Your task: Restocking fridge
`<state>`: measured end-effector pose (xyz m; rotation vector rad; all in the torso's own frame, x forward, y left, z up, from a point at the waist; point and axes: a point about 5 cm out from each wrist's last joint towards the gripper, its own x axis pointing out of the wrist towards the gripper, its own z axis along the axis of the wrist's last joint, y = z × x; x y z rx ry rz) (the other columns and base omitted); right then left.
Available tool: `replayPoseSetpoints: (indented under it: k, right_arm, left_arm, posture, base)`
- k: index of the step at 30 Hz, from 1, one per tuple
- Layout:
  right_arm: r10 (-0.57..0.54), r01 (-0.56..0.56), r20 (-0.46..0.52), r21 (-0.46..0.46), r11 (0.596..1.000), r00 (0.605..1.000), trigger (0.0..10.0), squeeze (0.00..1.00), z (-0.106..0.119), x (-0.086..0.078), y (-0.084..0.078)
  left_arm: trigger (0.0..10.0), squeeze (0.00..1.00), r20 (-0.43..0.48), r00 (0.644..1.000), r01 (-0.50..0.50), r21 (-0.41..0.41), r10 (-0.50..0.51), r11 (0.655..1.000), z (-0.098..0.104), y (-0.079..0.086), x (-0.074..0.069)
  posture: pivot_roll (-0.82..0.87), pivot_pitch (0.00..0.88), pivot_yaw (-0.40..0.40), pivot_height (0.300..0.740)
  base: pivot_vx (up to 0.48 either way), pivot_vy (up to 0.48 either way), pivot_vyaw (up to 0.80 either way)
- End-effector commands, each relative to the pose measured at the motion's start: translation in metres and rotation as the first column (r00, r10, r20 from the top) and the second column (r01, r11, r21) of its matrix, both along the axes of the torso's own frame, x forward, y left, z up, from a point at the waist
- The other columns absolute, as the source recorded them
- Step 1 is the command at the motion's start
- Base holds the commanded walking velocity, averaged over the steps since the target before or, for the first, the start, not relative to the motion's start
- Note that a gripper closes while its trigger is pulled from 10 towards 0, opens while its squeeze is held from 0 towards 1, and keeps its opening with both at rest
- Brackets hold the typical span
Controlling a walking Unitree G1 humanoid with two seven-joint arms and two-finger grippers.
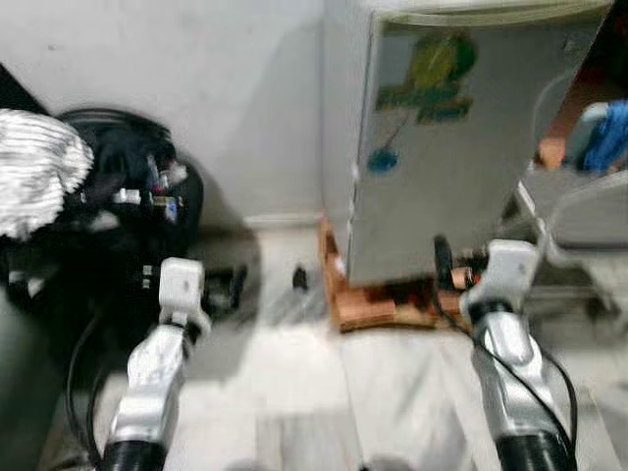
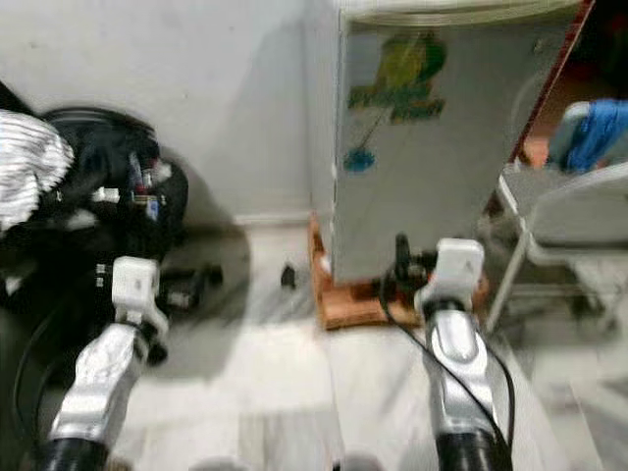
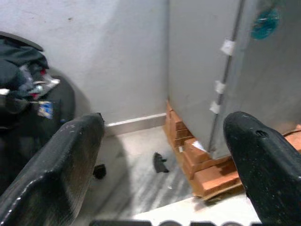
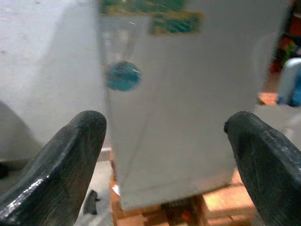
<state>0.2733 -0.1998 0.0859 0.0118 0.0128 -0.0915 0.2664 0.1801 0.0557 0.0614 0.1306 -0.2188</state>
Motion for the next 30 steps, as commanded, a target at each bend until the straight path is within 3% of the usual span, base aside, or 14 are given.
replayPoseSetpoints:
  k: [1,5,11,14,16,18,24,30]
  right_arm:
    - [0.012,-0.011,-0.010,0.014,1.000,1.000,10.0,0.00,-0.003,-0.003,0.007]
    - [0.040,-0.041,-0.023,-0.010,0.999,0.999,10.0,0.00,-0.007,-0.007,0.013]
    - [-0.013,0.014,-0.040,0.023,1.000,0.999,10.0,0.00,-0.013,-0.007,0.012]
    - [-0.005,0.006,-0.033,0.024,1.000,0.999,10.0,0.00,-0.011,-0.008,0.012]
    - [-0.006,0.006,-0.025,0.019,1.000,1.000,10.0,0.00,-0.009,-0.007,0.011]
    - [-0.017,0.017,-0.012,0.030,0.999,1.000,10.0,0.00,-0.005,-0.003,0.010]
    - [0.043,-0.043,0.007,0.022,0.999,0.999,10.0,0.00,0.003,0.004,0.020]
    - [0.035,-0.033,-0.030,0.043,0.999,0.999,10.0,0.00,-0.006,-0.004,0.020]
  left_arm:
    - [10.0,0.00,0.014,0.999,0.038,0.057,-0.039,0.998,0.002,0.004,-0.002]
    - [10.0,0.00,0.018,0.997,0.077,0.089,-0.079,0.993,0.003,-0.001,-0.007]
    - [10.0,0.00,-0.010,1.000,0.019,0.024,-0.019,1.000,-0.010,-0.009,-0.021]
    - [10.0,0.00,-0.003,0.999,0.049,0.044,-0.049,0.998,-0.012,-0.012,-0.025]
    - [10.0,0.00,0.001,1.000,0.015,0.035,-0.015,0.999,-0.009,-0.008,-0.023]
    - [10.0,0.00,-0.015,0.993,-0.116,-0.026,0.115,0.993,-0.005,0.006,-0.014]
    - [10.0,0.00,0.008,0.994,-0.106,-0.019,0.106,0.994,0.005,0.011,-0.010]
    - [10.0,0.00,-0.001,0.993,-0.118,-0.017,0.118,0.993,0.005,0.015,-0.016]
  posture:
    - [-0.05,0.021,-0.010,0.740]
    - [-0.01,0.032,-0.031,0.740]
    - [-0.04,0.011,-0.028,0.740]
    - [-0.05,0.007,-0.013,0.740]
    - [-0.04,0.008,0.000,0.740]
    - [-0.03,0.016,-0.003,0.740]
    - [-0.02,0.062,-0.024,0.740]
    - [0.00,0.091,-0.031,0.740]
  base:
    - [0.326,0.352,0.00]
    - [0.322,0.356,0.00]
    - [0.347,0.288,0.00]
    - [0.437,0.000,-0.54]
    - [0.446,0.000,-0.80]
    - [0.452,0.000,-0.80]
    - [0.419,0.000,-0.80]
    - [0.406,0.107,-0.80]
